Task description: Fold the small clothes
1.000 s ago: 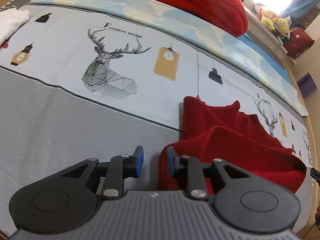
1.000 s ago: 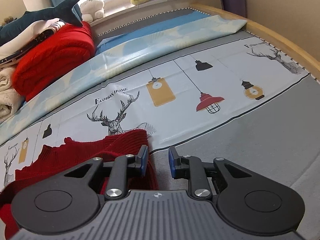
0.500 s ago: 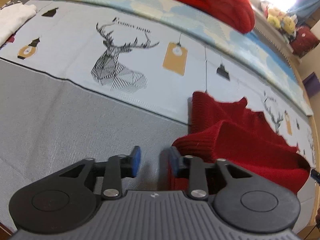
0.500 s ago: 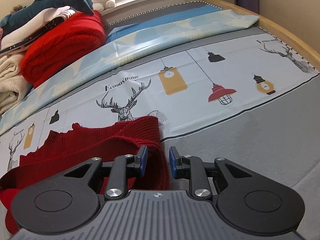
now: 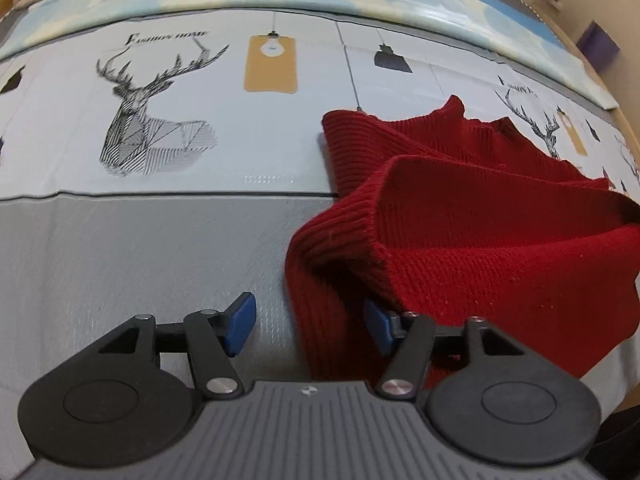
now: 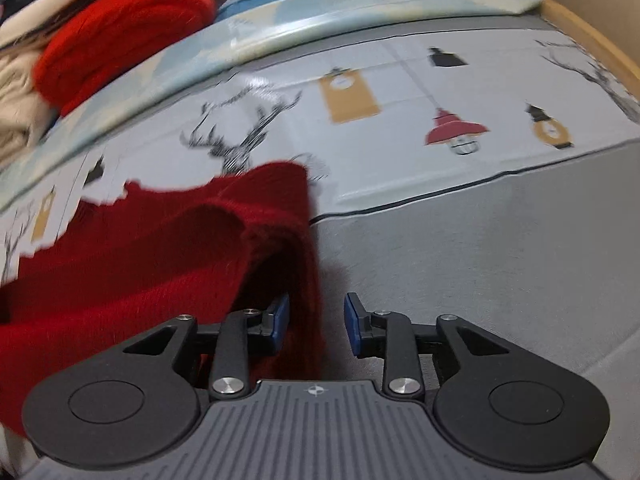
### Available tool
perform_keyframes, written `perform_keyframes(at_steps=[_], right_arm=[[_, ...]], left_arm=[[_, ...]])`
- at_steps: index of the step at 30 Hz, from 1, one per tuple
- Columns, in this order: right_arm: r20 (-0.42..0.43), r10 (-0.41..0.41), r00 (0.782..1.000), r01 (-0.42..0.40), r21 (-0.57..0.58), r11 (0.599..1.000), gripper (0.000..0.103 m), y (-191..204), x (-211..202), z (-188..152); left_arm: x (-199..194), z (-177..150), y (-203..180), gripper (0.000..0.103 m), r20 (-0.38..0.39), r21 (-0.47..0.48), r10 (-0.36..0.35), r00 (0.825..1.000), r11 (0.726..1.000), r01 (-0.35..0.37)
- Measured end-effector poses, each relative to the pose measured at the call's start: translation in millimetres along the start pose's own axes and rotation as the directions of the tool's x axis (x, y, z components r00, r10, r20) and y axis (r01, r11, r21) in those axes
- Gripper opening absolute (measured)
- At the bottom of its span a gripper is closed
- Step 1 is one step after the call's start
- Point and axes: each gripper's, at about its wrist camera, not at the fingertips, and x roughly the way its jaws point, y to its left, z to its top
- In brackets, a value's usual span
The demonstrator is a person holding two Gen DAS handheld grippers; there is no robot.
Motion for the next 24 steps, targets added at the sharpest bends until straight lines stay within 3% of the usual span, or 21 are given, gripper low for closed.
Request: perform_keyframes(at_steps=[4, 9, 16, 21, 23, 24], right_arm=[[-0.018, -0.012, 1.0, 0.011, -0.09, 0.996, 0.034, 12.1, 9.1, -2.4], [0.009, 0.004, 1.0, -0.003, -0.109, 0.994, 0.036, 20.1, 17.5, 4.4], [0.089, 0.017, 0.996, -0.014, -0.035, 0.999, 0.038, 18.0, 25.7, 22.3], [0.078, 0.021, 0.997, -0.021, 0.001, 1.0, 0.038, 16.7, 41.2, 27.6], [0.08, 0.02, 0.997, -0.021, 0.006, 1.0, 0.038, 17.0, 44.9, 28.8], [0.077, 0.023, 0.997, -0.024, 0.015, 1.0, 0.038, 16.3, 47.0, 29.5]], left_arm=[[7.6, 13.2, 2.1, 0.065, 0.034, -0.04, -0.017, 0.999, 0.999, 0.019], [20.0, 29.1, 3.8, 0.065, 0.053, -0.085, -0.02, 0.998, 0.996, 0.024], [38.2, 42.1, 15.6, 0.065, 0.055, -0.165, -0.043, 0.998, 0.985, 0.051], [49.5, 47.0, 26.3, 0.064, 0.039, -0.232, -0.086, 0.996, 0.968, 0.093], [52.8, 48.2, 28.3, 0.06, 0.034, -0.242, -0.102, 0.994, 0.964, 0.108], [53.5, 48.7, 28.4, 0.047, 0.033, -0.242, -0.116, 0.993, 0.963, 0.121]])
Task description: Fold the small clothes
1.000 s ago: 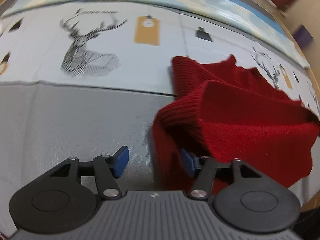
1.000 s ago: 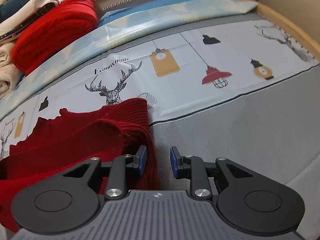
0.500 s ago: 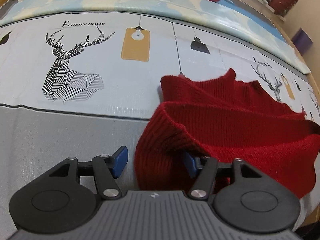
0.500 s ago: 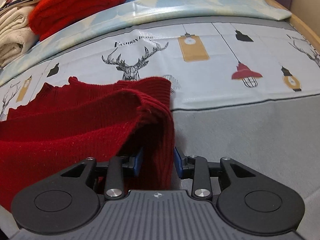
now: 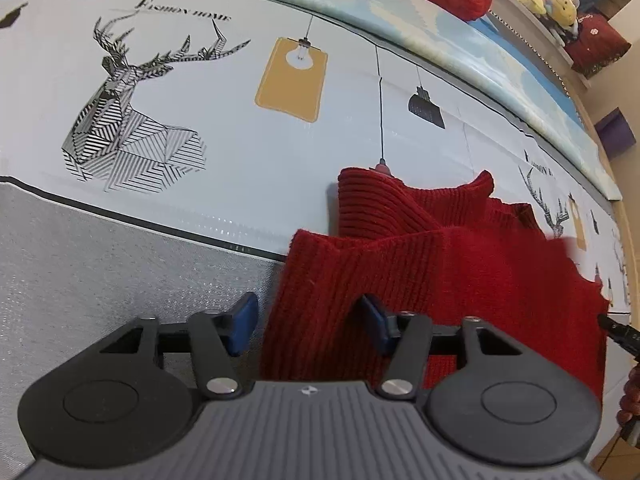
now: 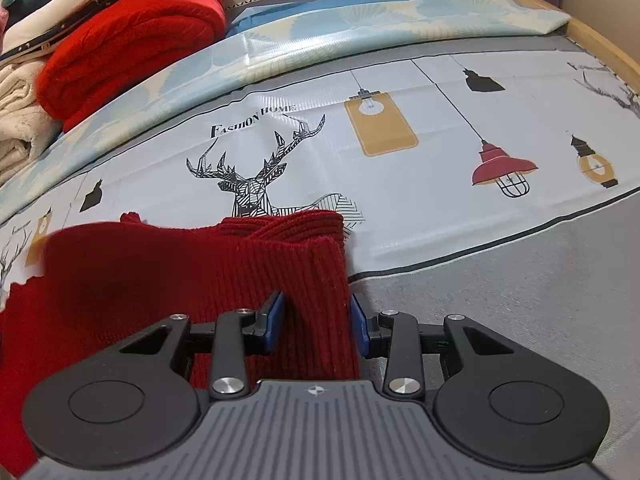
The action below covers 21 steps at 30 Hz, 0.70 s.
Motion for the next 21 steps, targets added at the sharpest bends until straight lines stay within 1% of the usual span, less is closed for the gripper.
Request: perform_keyframes(at_steps=[1, 2, 3, 5, 6, 7, 8, 9, 11, 12, 13, 15, 16, 17, 18, 19, 20, 21], right_arm=[[-0.004, 0.002, 1.0, -0.002, 0.01, 1.0, 0.034, -0.7, 1.6, 0.7], [-0.004, 0.005, 1.0, -0.005, 0.016, 1.0, 0.023, -0.2, 2.3, 0.8], [0.002, 0.002, 1.0, -0.002, 0.013, 1.0, 0.017, 1.0, 2.0, 1.6], [0.021, -0.004, 1.0, 0.003, 0.005, 1.0, 0.013, 4.3, -1.5, 4.0], [0.053, -0.002, 0.999, 0.001, 0.015, 1.0, 0.012, 4.6, -7.1, 7.5], [0.097, -0.001, 0.995, -0.002, 0.03, 1.0, 0.012, 4.8, -14.7, 11.4], [0.149, 0.002, 0.989, -0.009, 0.051, 0.999, 0.012, 4.2, -23.4, 15.4], [0.21, 0.014, 0.978, -0.031, 0.08, 0.996, 0.012, 3.4, -33.5, 20.1], [0.284, 0.009, 0.959, -0.036, 0.09, 0.995, 0.012, 6.1, -43.5, 24.1], [0.304, -0.009, 0.953, -0.017, 0.083, 0.996, 0.012, 9.6, -44.1, 24.8], [0.303, -0.022, 0.953, -0.004, 0.083, 0.997, 0.012, 11.5, -41.8, 24.6], [0.269, -0.045, 0.962, 0.023, 0.086, 0.996, 0.012, 12.9, -31.5, 24.7], [0.229, -0.056, 0.972, 0.037, 0.085, 0.996, 0.014, 12.9, -22.6, 24.4], [0.189, -0.071, 0.979, 0.056, 0.083, 0.995, 0.016, 12.2, -13.9, 24.0], [0.147, -0.108, 0.983, 0.097, 0.079, 0.992, 0.017, 12.9, -5.8, 24.0], [0.123, -0.158, 0.98, 0.15, 0.072, 0.986, 0.022, 12.9, -1.7, 23.5], [0.118, -0.187, 0.975, 0.18, 0.064, 0.982, 0.029, 12.0, -1.7, 23.3], [0.124, -0.187, 0.975, 0.18, 0.063, 0.982, 0.033, 10.2, -4.3, 23.1]], left_arm=[[0.6, 0.0, -0.4, 0.029, -0.003, 0.001, -0.014, 1.0, 1.0, 0.014], [-0.5, 1.0, -2.2, 0.022, -0.001, 0.012, -0.014, 1.0, 1.0, 0.014], [-3.3, 1.9, -4.7, 0.019, 0.015, 0.029, 0.002, 1.0, 1.0, -0.003], [-13.2, 5.8, -8.5, 0.015, 0.071, 0.053, 0.023, 0.997, 0.998, -0.026], [-18.9, 7.6, -9.6, 0.015, 0.102, 0.046, 0.022, 0.995, 0.999, -0.027], [-26.4, 10.2, -10.0, 0.014, 0.143, 0.028, 0.007, 0.99, 1.0, -0.011], [-33.8, 12.8, -11.0, 0.014, 0.189, 0.015, -0.009, 0.982, 1.0, 0.006], [-39.8, 14.7, -13.0, 0.014, 0.232, 0.019, -0.014, 0.973, 1.0, 0.01], [-46.9, 18.4, -19.6, 0.014, 0.302, 0.043, 0.011, 0.953, 0.999, -0.025], [-46.1, 19.9, -21.4, 0.014, 0.314, 0.043, 0.023, 0.949, 0.998, -0.039], [-42.9, 21.1, -22.4, 0.014, 0.31, 0.039, 0.029, 0.95, 0.998, -0.043], [-29.9, 22.2, -24.0, 0.015, 0.272, 0.043, 0.053, 0.961, 0.997, -0.067], [-22.3, 22.1, -25.6, 0.02, 0.243, 0.048, 0.069, 0.968, 0.995, -0.083], [-15.8, 22.3, -25.9, 0.022, 0.215, 0.051, 0.089, 0.973, 0.993, -0.102], [-14.2, 20.7, -26.5, 0.021, 0.207, 0.056, 0.118, 0.971, 0.99, -0.132], [-18.7, 16.3, -26.0, 0.022, 0.219, 0.06, 0.137, 0.966, 0.986, -0.154], [-24.0, 16.4, -25.0, 0.023, 0.232, 0.054, 0.133, 0.964, 0.987, -0.149], [-31.8, 16.5, -22.4, 0.026, 0.244, 0.037, 0.103, 0.964, 0.993, -0.115]])
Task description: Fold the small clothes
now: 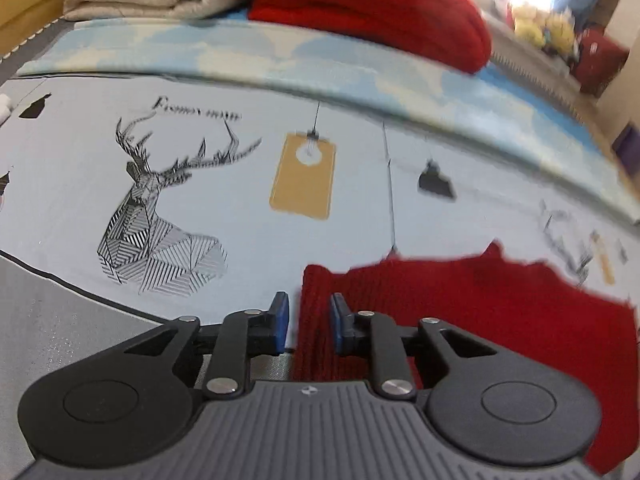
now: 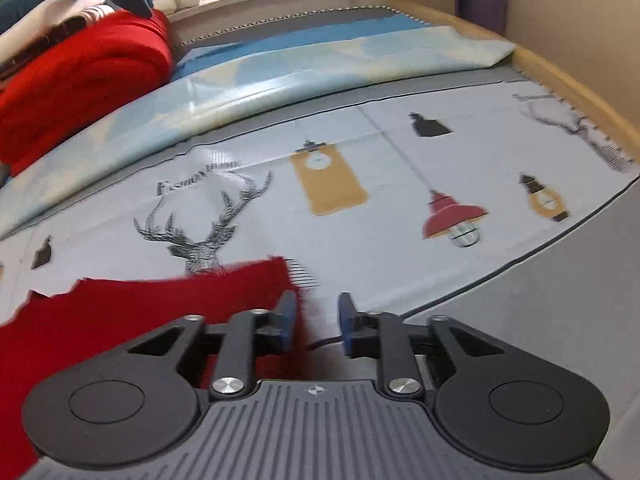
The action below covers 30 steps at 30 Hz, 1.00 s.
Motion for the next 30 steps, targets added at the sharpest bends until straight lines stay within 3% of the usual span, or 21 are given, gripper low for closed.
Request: perform_keyframes(at_steps=[3, 6, 9, 12, 15, 22, 30], right_arm=[[0.008, 0.059, 0.998, -0.059, 0.001, 0.998, 0.038, -6.4, -12.0, -0.1], [-0.03, 0.175, 0.984, -0.176, -0.067, 0.982, 0.038, -5.9, -26.0, -5.5], [-0.094, 0.254, 0.963, -0.269, -0.207, 0.941, 0.038, 4.8, -39.7, -20.3], [-0.119, 0.255, 0.96, -0.281, -0.347, 0.895, 0.038, 13.0, -51.1, -37.2], [-0.165, 0.256, 0.952, -0.302, -0.395, 0.867, 0.038, 15.9, -60.0, -51.4], [-0.23, 0.197, 0.953, -0.284, -0.449, 0.847, 0.038, 15.7, -66.6, -72.2], [-0.277, 0.101, 0.955, -0.225, -0.462, 0.858, 0.038, 6.1, -62.8, -85.2]], left_arm=[[-12.2, -0.6, 7.7, 0.026, -0.023, -0.03, -0.129, 0.991, 0.991, 0.128], [-17.8, -15.0, -7.8, 0.029, -0.128, 0.107, -0.217, 0.968, 0.967, 0.231], [-25.7, -41.1, -28.7, 0.029, -0.168, 0.316, -0.171, 0.971, 0.924, 0.217], [-29.0, -60.9, -33.9, 0.029, -0.197, 0.387, -0.132, 0.971, 0.9, 0.2], [-35.5, -71.3, -34.2, 0.029, -0.191, 0.406, -0.108, 0.976, 0.896, 0.179], [-54.0, -86.5, -36.6, 0.029, -0.19, 0.432, -0.094, 0.977, 0.886, 0.169], [-45.5, -102.6, -33.4, 0.029, -0.249, 0.463, -0.047, 0.967, 0.871, 0.161]])
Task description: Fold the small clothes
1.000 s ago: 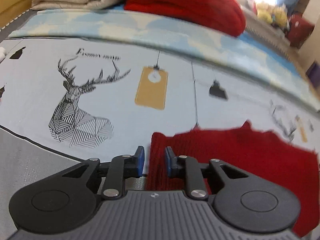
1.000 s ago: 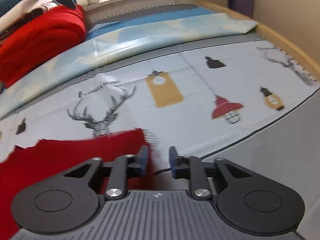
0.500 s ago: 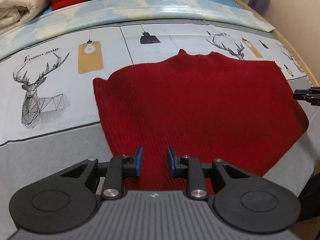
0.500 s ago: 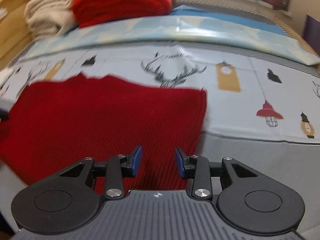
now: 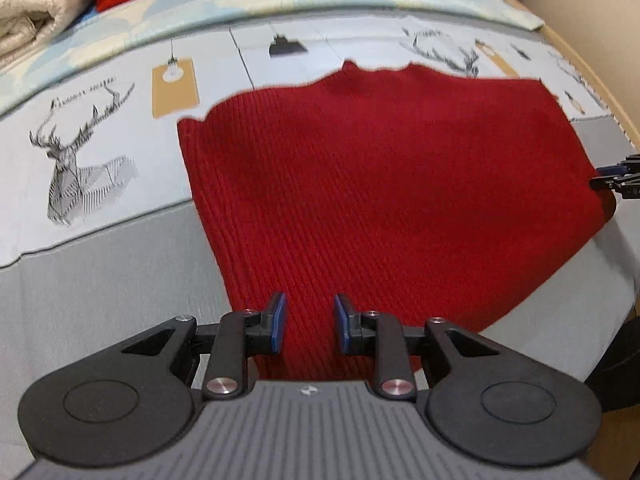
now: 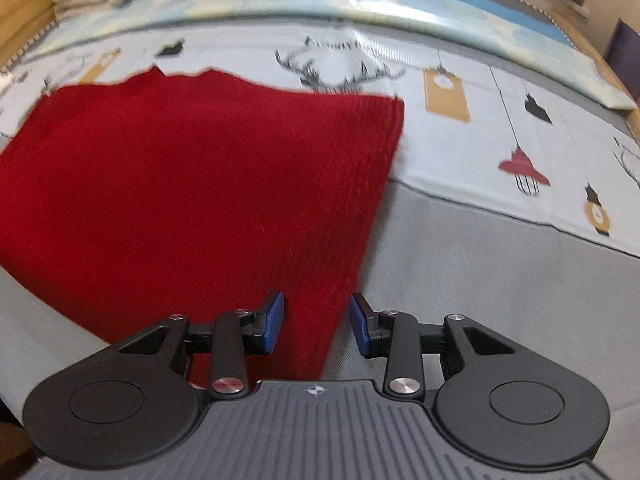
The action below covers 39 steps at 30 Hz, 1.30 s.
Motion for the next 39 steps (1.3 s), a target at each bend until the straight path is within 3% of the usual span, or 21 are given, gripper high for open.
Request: perform_keyframes(at_steps=[4, 7, 11, 15, 18, 22, 25, 29, 34, 38, 39], right_arm=[[-0.041, -0.021, 0.999, 0.019, -0.038, 0.999, 0.038, 3.1, 6.9, -8.4], [-0.042, -0.015, 0.999, 0.014, -0.022, 1.0, 0.038, 1.4, 6.9, -7.8], [-0.042, -0.016, 0.999, 0.015, -0.024, 1.0, 0.038, 1.1, 8.0, -6.4], [-0.065, -0.031, 0.997, 0.03, -0.023, 0.999, 0.042, 1.4, 13.2, -6.5], [-0.063, -0.022, 0.998, 0.023, 0.018, 1.0, 0.043, -1.7, 10.6, -3.7], [0.007, 0.009, 1.0, -0.01, 0.073, 0.997, 0.043, -7.5, -1.6, 2.0], [0.001, -0.004, 1.0, 0.004, 0.083, 0.997, 0.043, -8.7, 1.0, 2.1], [-0.058, -0.04, 0.998, 0.043, 0.05, 0.998, 0.044, -6.6, 12.8, -2.1], [-0.035, -0.031, 0.999, 0.034, 0.092, 0.995, 0.044, -10.3, 8.5, 1.3], [-0.01, -0.061, 0.998, 0.062, 0.061, 0.996, 0.044, -4.3, 2.6, 2.0], [0.007, -0.073, 0.997, 0.073, 0.046, 0.996, 0.044, -2.3, -0.2, 2.5]], left_arm=[[21.0, -9.9, -1.4, 0.028, -0.094, 0.054, 0.066, 0.993, 0.997, -0.061], [19.4, -9.5, -2.1, 0.027, -0.093, 0.057, 0.069, 0.993, 0.996, -0.064], [10.2, -4.6, 3.8, 0.028, -0.049, 0.004, 0.02, 0.999, 1.0, -0.02], [27.9, -10.3, 5.4, 0.028, -0.131, 0.03, 0.058, 0.99, 0.998, -0.054], [21.6, -7.0, 4.6, 0.028, -0.104, 0.032, 0.058, 0.993, 0.998, -0.055], [8.6, 1.1, 6.5, 0.029, -0.037, -0.005, 0.028, 0.999, 1.0, -0.028], [10.9, 4.0, 2.3, 0.03, -0.038, -0.005, 0.008, 0.999, 1.0, -0.008], [25.4, -0.7, -7.7, 0.036, -0.104, 0.054, 0.033, 0.994, 0.998, -0.027], [20.5, 3.6, -6.1, 0.043, -0.076, 0.047, 0.045, 0.996, 0.998, -0.042], [3.8, 7.2, -10.9, 0.045, -0.024, 0.031, 0.101, 0.995, 0.994, -0.101], [-4.7, 8.1, -13.3, 0.05, -0.002, 0.039, 0.114, 0.993, 0.993, -0.114]])
